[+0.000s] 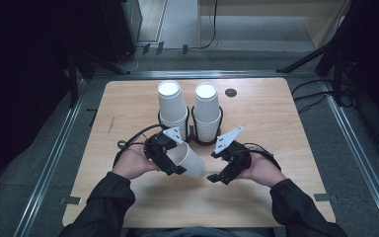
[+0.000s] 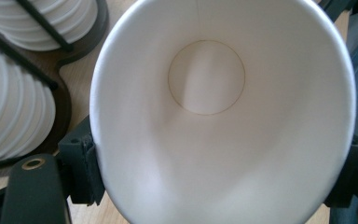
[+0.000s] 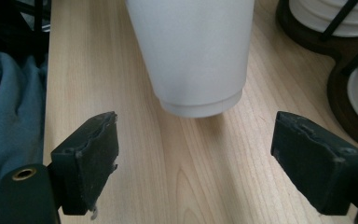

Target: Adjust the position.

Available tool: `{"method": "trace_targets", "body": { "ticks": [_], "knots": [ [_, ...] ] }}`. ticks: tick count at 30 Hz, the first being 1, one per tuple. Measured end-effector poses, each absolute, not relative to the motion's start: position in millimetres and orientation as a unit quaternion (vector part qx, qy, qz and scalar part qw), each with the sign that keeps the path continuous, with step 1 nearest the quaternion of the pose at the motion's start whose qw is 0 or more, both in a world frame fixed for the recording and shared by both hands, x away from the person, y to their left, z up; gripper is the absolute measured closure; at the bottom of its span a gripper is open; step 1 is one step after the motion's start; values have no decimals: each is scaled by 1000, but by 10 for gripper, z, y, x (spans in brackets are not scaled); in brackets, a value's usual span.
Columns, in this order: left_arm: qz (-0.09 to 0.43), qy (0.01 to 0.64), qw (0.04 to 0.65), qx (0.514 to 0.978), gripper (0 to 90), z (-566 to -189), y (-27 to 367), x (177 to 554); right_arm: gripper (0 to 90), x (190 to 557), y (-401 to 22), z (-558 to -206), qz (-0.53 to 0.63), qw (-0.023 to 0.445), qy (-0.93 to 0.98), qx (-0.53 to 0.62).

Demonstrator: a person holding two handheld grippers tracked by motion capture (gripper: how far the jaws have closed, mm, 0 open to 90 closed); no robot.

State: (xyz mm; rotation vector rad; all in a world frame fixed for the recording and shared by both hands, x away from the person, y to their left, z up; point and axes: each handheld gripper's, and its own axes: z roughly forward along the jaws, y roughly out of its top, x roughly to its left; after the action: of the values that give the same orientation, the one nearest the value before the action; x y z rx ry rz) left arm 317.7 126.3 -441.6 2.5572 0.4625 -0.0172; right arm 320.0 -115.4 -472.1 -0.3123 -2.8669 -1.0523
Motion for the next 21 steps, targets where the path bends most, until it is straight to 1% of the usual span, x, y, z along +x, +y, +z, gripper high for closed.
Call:
{"method": "trace_targets", "body": {
  "ticks": [6,18,19,21],
  "knots": [
    [-3,153,260,953,159,-4397,1163,3120,152,3207,-1030,-4788,-346,39,-933,-94],
    [-11,150,267,952,152,-4378,1103,3094,154,3194,-791,-4875,-350,45,-932,-82],
    [-11,148,268,952,152,-4373,1101,3091,160,3191,-766,-4873,-357,47,-929,-81],
    [-10,146,269,952,151,-4370,1088,3082,205,3185,-751,-4865,-365,52,-926,-79]
  ]
}}
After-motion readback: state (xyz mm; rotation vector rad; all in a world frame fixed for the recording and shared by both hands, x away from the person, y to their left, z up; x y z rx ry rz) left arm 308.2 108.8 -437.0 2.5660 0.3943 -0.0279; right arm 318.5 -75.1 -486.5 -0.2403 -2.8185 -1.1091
